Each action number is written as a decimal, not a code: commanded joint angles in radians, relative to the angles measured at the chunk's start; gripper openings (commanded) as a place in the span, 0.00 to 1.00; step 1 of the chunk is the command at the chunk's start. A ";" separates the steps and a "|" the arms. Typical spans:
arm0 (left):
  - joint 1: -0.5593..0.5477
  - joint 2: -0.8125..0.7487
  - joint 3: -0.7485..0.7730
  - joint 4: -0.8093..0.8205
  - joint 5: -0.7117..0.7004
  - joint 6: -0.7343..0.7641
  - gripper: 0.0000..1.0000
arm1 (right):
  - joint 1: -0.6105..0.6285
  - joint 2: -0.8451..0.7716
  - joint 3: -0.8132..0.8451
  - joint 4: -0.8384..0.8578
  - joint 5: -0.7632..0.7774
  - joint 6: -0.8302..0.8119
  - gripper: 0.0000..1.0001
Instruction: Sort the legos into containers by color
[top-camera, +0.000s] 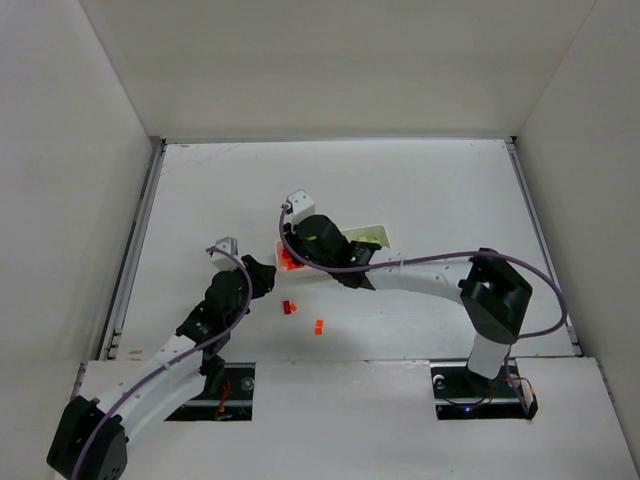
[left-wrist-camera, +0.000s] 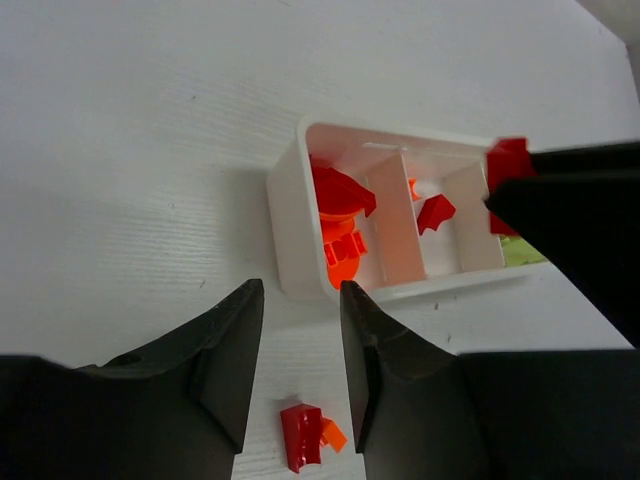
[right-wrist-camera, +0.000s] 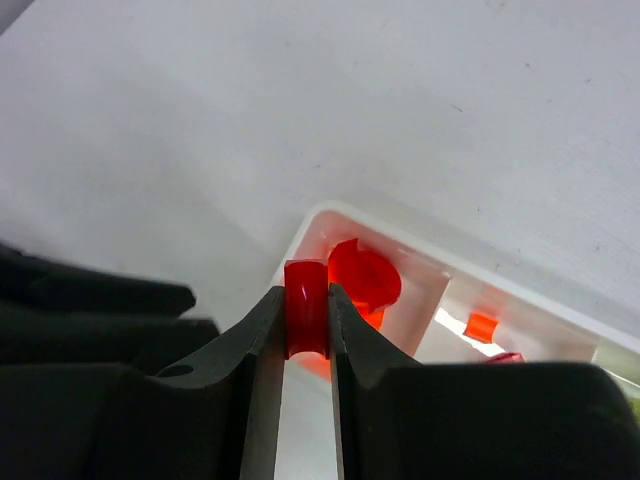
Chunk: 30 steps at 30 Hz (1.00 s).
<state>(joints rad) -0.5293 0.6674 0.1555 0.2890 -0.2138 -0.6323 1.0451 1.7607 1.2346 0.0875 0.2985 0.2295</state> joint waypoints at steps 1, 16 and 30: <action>-0.031 -0.034 -0.013 0.012 -0.019 0.009 0.32 | -0.013 0.066 0.066 0.041 0.060 0.040 0.21; -0.152 -0.034 0.006 0.002 -0.095 0.029 0.29 | -0.040 0.102 0.032 0.044 0.030 0.119 0.34; -0.277 0.004 0.033 0.015 -0.122 0.059 0.28 | -0.076 -0.047 -0.102 0.084 0.063 0.169 0.42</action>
<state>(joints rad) -0.7727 0.6666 0.1551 0.2722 -0.3195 -0.5987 0.9867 1.8042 1.1595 0.1001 0.3344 0.3737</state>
